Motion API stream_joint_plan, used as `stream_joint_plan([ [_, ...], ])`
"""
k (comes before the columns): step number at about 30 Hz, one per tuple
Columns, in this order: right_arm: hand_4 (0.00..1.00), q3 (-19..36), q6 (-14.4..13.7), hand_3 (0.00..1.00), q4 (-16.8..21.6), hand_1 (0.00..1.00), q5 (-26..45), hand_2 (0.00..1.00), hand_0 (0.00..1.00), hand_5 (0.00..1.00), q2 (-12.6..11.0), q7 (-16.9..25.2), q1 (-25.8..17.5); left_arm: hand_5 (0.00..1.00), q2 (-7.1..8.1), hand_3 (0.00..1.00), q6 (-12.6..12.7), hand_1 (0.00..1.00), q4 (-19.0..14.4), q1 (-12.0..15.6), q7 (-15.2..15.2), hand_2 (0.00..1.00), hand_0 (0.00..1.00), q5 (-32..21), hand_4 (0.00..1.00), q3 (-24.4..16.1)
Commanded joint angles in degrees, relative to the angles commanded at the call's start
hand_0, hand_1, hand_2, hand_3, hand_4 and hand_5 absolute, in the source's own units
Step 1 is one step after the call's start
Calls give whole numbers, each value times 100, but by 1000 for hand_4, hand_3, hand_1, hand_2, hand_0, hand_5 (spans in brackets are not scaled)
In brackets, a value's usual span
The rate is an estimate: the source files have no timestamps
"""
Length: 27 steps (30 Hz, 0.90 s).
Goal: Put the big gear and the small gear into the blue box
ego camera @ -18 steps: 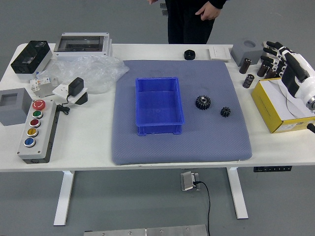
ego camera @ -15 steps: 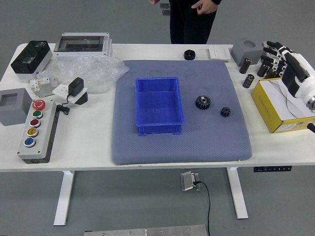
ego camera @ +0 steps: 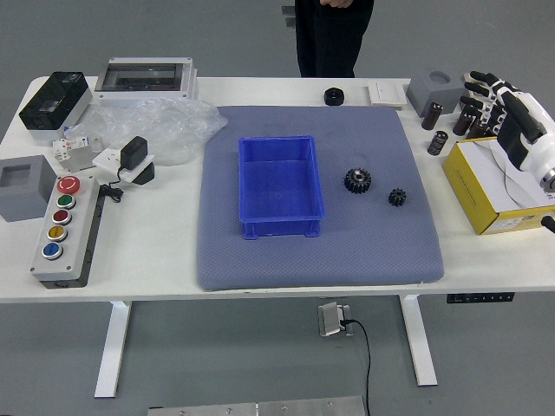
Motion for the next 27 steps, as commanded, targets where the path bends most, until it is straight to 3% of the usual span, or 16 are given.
stream_joint_plan([
  [1,496,4,-5,846,-1,835,1,881,912,574,1,4,1,365,0,786,-1,808,0,0,0,800,835,1,657,0],
  [6,496,33,-53,846,-23,835,37,881,912,574,5,50,7,365,3,786,-6,808,0,-2,0,800,835,7,657,0],
  [7,490,38,-60,850,-29,849,48,912,911,479,5,62,9,364,4,781,-7,807,0,-2,0,799,835,8,655,0],
  [12,490,62,-78,850,-44,849,90,912,911,479,6,122,18,364,6,781,-12,807,0,-5,-2,799,835,15,655,0],
  [13,491,67,-82,861,-45,855,97,930,909,420,7,134,20,364,6,777,-13,806,0,-5,-2,798,835,17,656,0],
  [19,487,88,-99,871,-55,867,145,946,909,387,10,200,24,364,5,776,-13,804,0,1,1,798,835,28,656,-1],
  [25,487,104,-110,871,-68,867,179,946,909,387,14,240,40,364,6,776,-13,804,0,0,0,798,835,29,656,-5],
  [27,478,114,-121,879,-72,900,193,986,894,350,13,249,44,364,4,773,-12,806,0,-2,-2,798,835,24,655,-4],
])
